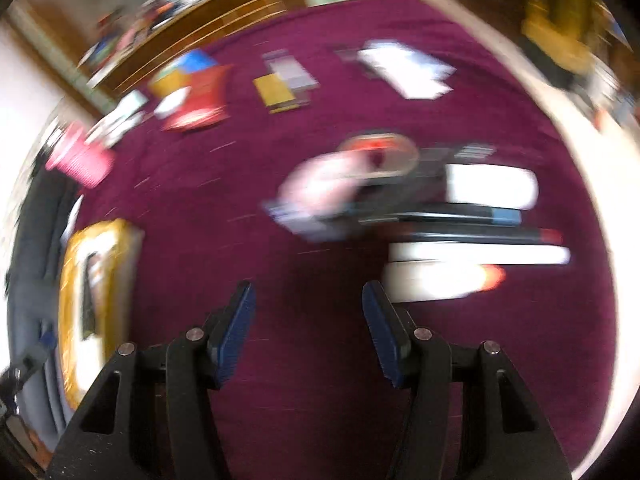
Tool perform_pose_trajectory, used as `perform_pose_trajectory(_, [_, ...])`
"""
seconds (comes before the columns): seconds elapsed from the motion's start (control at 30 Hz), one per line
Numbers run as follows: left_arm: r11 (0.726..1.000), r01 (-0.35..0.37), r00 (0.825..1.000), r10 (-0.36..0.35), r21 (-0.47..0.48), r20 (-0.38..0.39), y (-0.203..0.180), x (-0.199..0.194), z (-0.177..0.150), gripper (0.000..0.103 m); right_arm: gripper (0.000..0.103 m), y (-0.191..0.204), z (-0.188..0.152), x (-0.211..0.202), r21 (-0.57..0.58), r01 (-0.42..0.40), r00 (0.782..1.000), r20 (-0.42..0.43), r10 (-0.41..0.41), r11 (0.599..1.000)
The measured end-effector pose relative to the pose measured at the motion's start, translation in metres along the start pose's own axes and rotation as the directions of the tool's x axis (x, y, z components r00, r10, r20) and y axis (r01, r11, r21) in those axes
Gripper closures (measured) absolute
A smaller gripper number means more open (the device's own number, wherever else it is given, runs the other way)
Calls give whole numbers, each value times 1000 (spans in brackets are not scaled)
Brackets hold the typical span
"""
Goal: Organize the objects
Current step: 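Grasp the white orange-capped bottle with the left tool while the right tool grasps the white paint marker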
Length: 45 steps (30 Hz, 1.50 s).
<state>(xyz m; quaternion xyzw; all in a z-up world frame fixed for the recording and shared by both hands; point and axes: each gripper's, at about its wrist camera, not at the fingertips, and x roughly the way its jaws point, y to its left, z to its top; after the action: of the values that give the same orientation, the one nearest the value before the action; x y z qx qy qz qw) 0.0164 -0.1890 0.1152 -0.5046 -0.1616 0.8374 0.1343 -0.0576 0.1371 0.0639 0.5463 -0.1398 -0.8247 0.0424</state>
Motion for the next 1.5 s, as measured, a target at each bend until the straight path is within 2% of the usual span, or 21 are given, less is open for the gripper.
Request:
perform_pose_trajectory(0.1, [1000, 0, 1000, 0, -4, -28, -21, 10, -9, 45, 48, -68, 13, -13, 108, 27, 999, 15, -29, 994])
perform_pose_trajectory(0.27, [1000, -23, 999, 23, -5, -45, -53, 21, -22, 45, 48, -127, 36, -14, 150, 11, 1000, 14, -13, 989])
perform_pose_trajectory(0.43, [998, -51, 997, 49, -29, -58, -71, 29, -36, 45, 48, -147, 55, 9, 146, -44, 998, -43, 51, 988])
perform_pose_trajectory(0.53, [996, -70, 996, 67, -49, -58, -77, 33, -42, 45, 48, -143, 58, 19, 99, -55, 995, -76, 63, 994])
perform_pose_trajectory(0.57, [995, -73, 996, 70, -61, -55, -78, 34, -44, 45, 48, -142, 56, 20, 93, -84, 991, -94, 93, 992])
perform_pose_trajectory(0.67, [992, -80, 996, 76, -99, -52, -77, 38, -48, 45, 46, -131, 46, 32, 74, -173, 967, -175, 184, 982])
perform_pose_trajectory(0.73, [990, -78, 996, 72, -120, -52, -77, 41, -50, 45, 42, -119, 39, 31, 35, -177, 968, -175, 181, 984])
perform_pose_trajectory(0.8, [988, -77, 996, 71, -132, -52, -80, 46, -51, 45, 42, -105, 30, 36, 45, -275, 929, -244, 278, 960])
perform_pose_trajectory(0.87, [989, -74, 996, 67, -132, -57, -86, 52, -52, 45, 42, -86, 16, 41, 33, -332, 896, -301, 326, 943])
perform_pose_trajectory(0.97, [991, -65, 996, 57, -114, -70, -95, 62, -55, 45, 42, -70, 5, 40, 3, -378, 873, -333, 357, 926])
perform_pose_trajectory(1.0, [993, -63, 995, 55, -103, -80, -99, 67, -56, 45, 42, -71, 4, 37, 7, -382, 873, -325, 363, 924])
perform_pose_trajectory(1.17, [996, -65, 990, 57, -58, -130, -115, 96, -64, 45, 42, -89, 8, 21, 8, -348, 905, -258, 338, 938])
perform_pose_trajectory(1.4, [996, -89, 980, 87, -7, -180, -126, 138, -71, 46, 42, -117, 5, 10, 36, -315, 921, -230, 315, 948])
perform_pose_trajectory(1.5, [995, -95, 983, 94, 0, -160, -126, 145, -71, 46, 42, -120, 6, 5, 20, -308, 927, -219, 305, 951])
